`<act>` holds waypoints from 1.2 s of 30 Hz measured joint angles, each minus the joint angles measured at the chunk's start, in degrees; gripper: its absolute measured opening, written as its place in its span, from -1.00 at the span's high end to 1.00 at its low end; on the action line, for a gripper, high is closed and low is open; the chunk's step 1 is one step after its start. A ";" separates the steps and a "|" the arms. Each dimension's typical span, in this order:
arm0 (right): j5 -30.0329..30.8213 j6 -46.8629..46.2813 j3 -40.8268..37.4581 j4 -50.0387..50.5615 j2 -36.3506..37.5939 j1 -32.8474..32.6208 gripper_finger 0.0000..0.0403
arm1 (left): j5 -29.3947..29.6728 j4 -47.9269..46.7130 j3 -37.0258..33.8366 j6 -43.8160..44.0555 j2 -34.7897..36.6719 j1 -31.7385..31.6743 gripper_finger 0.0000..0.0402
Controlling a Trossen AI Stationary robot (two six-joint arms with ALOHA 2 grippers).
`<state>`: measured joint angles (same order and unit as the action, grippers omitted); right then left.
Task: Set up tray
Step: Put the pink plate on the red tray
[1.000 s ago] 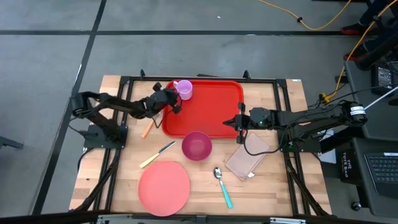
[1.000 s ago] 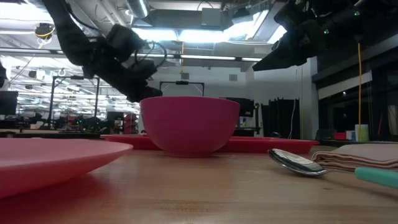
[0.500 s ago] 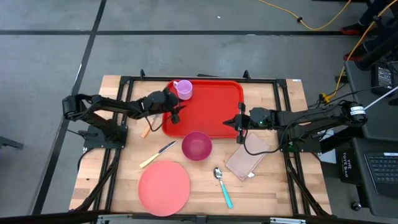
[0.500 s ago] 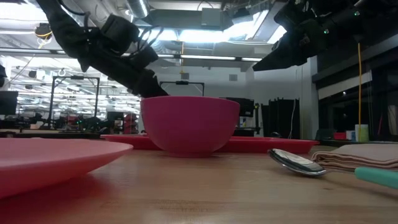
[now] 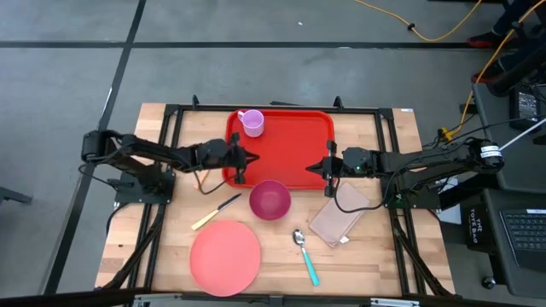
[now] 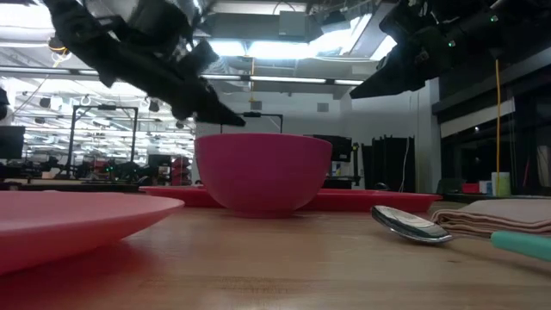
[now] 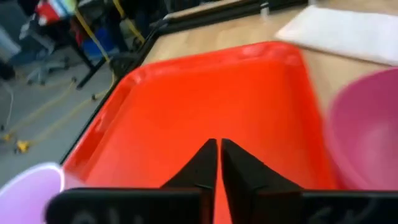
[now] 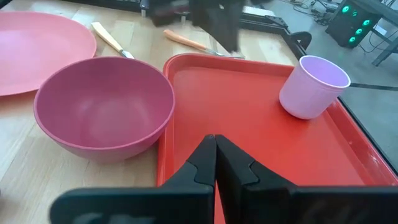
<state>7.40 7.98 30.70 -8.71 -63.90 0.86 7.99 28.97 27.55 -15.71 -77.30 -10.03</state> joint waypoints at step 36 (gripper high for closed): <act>0.07 4.73 0.00 0.61 0.02 0.02 0.96 | 3.75 -63.77 21.03 67.54 11.13 40.07 0.99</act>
<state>7.46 12.71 30.70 -8.10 -63.88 0.89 11.74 -34.81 48.58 51.83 -66.17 30.05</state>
